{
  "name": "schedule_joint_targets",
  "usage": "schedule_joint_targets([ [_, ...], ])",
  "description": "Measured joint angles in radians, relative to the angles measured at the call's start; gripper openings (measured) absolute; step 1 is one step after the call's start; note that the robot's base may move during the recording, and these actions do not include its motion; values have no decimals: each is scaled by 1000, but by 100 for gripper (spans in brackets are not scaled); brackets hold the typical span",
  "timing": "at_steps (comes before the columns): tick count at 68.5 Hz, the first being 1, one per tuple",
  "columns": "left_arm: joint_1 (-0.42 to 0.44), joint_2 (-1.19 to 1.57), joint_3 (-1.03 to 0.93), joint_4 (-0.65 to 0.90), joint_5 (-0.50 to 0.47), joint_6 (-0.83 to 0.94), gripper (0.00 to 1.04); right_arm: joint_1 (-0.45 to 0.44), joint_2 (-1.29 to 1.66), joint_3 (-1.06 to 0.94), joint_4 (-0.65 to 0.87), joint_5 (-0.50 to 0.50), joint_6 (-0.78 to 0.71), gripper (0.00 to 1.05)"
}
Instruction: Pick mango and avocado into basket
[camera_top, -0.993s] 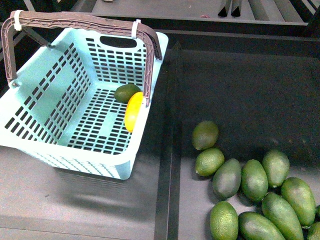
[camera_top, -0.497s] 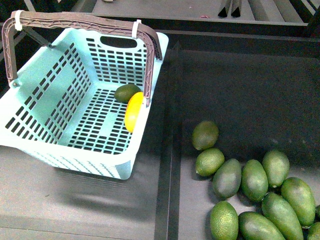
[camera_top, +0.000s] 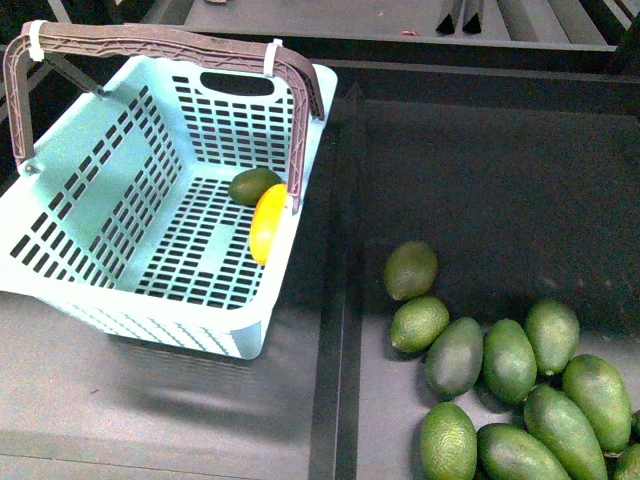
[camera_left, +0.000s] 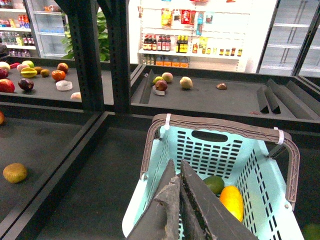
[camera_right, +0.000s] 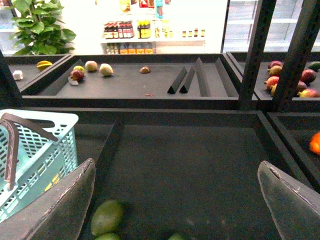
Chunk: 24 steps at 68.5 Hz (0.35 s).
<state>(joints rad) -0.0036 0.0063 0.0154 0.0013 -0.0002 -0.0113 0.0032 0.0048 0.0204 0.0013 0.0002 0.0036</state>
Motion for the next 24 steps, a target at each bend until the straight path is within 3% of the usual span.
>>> schedule_joint_targets([
  [5, 0, 0, 0, 0, 0, 0, 6, 0, 0, 0, 0, 0, 0, 96],
  [13, 0, 0, 0, 0, 0, 0, 43, 0, 0, 0, 0, 0, 0, 96],
  [24, 0, 0, 0, 0, 0, 0, 81, 0, 0, 0, 0, 0, 0, 96],
])
